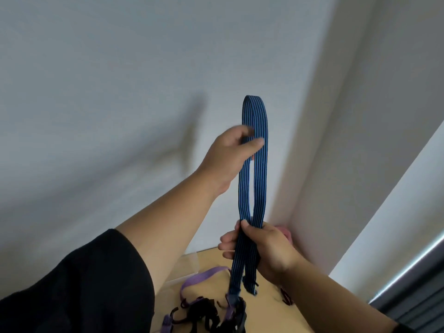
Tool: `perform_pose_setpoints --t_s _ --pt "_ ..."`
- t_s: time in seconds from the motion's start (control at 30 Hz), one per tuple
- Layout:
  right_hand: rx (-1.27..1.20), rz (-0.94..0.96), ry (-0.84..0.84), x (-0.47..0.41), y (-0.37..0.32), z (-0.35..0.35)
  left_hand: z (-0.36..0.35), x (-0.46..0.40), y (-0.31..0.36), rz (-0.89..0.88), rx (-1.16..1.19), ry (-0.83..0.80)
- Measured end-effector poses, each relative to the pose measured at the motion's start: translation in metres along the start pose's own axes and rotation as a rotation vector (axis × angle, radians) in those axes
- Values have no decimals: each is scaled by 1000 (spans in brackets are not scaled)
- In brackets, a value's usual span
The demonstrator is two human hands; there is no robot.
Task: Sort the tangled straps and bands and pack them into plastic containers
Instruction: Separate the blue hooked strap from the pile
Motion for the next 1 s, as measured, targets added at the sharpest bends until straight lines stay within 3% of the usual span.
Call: perform_pose_setpoints --t_s 0.2,0.33,0.37,0.43,0.53,0.67,0.77,1.0 --pt "-148 122 108 -7 -30 1 18 47 -82 219 -129 34" --pt "-207 167 205 -13 -43 6 47 101 -101 101 -176 342" --pt "-239 169 233 -15 -45 7 52 112 -106 75 -165 355" --pt "-308 161 287 -15 -47 8 51 129 -123 109 -186 220" --pt "-406 130 353 -12 -47 8 28 147 -164 361 -245 -86" --pt "-499 77 381 -10 -40 4 24 150 -191 545 -158 -87" --pt "-529 79 389 -10 -35 3 14 146 -187 540 -78 -156" --pt "-512 98 345 -11 -23 11 7 149 -178 582 346 -107"
Point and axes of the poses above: each hand's wrist, its own x-axis away from the middle knuckle, its own z-axis out of the back of the hand, y = z × x, the point moved 7 cm from there along -x, towards the middle knuckle, and after that the axes turned 7 degrees about z, right-handed, at the moved point
